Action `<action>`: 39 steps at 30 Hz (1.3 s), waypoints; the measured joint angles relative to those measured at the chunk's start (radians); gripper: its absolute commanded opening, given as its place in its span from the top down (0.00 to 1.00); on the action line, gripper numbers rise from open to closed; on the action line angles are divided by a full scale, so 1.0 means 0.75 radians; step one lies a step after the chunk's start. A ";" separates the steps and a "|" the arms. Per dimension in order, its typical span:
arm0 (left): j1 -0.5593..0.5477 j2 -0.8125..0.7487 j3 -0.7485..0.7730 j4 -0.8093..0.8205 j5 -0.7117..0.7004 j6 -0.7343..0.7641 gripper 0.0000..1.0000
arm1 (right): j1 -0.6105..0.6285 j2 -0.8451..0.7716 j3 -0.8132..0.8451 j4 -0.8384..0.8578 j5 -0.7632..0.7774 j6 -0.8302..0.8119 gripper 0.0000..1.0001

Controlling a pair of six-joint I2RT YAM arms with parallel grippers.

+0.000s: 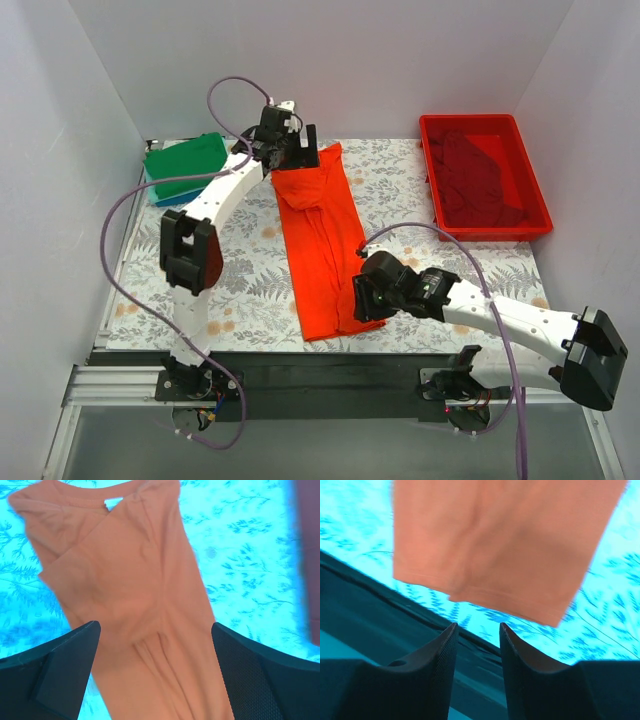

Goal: Fold and stack the t-shirts
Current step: Fold the tshirt

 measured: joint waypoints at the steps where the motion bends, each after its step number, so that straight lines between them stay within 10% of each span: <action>1: -0.016 -0.085 -0.070 0.009 -0.018 -0.014 0.07 | -0.011 -0.013 -0.017 -0.010 0.007 0.001 0.53; 8: -0.180 -0.855 -0.867 0.084 -0.122 -0.252 0.11 | -0.162 -0.082 -0.157 -0.107 0.041 -0.012 0.50; 17: -0.362 -1.234 -1.552 -0.022 -0.237 -0.652 0.14 | -0.253 -0.072 -0.176 -0.105 0.031 -0.084 0.51; 39: -0.711 -1.379 -1.753 -0.210 -0.347 -1.111 0.16 | -0.261 0.002 -0.350 0.120 -0.083 -0.077 0.68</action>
